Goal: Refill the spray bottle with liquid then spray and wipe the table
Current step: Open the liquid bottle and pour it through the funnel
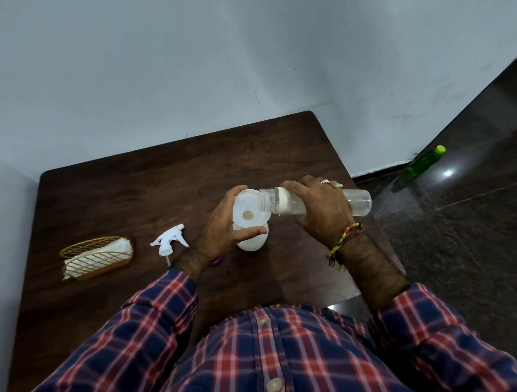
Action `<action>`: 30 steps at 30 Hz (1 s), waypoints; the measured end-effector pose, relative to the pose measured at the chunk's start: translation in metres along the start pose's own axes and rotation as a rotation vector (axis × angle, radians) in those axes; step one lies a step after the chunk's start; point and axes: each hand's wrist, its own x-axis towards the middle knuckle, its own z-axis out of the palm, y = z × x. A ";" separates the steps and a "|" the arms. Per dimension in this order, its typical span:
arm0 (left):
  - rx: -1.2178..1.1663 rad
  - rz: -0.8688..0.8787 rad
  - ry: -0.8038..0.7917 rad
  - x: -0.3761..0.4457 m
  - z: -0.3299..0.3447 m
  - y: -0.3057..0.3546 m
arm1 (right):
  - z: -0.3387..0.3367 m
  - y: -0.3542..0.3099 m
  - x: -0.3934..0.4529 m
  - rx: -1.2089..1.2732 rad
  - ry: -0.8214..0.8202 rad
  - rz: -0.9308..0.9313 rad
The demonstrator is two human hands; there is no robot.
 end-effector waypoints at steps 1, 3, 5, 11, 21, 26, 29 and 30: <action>-0.004 0.003 -0.002 0.000 0.000 0.001 | 0.001 0.000 0.000 -0.004 0.010 0.000; -0.017 0.002 -0.008 0.000 0.000 0.001 | 0.004 0.001 -0.001 -0.016 0.036 0.000; -0.023 0.004 -0.007 0.001 0.000 0.001 | 0.007 0.002 -0.001 -0.025 0.062 0.003; -0.029 0.014 -0.004 0.002 0.001 -0.003 | 0.009 0.002 -0.002 -0.040 0.091 0.008; -0.036 0.003 -0.005 0.000 -0.002 -0.001 | 0.009 0.001 -0.002 -0.038 0.084 0.009; -0.046 -0.006 -0.014 -0.001 -0.002 0.001 | 0.011 0.003 -0.001 -0.036 0.098 -0.008; -0.056 -0.006 -0.001 -0.001 -0.001 0.002 | 0.011 0.004 -0.001 -0.035 0.093 -0.009; -0.060 -0.004 0.002 -0.001 0.000 0.002 | 0.010 0.004 -0.001 -0.031 0.089 -0.008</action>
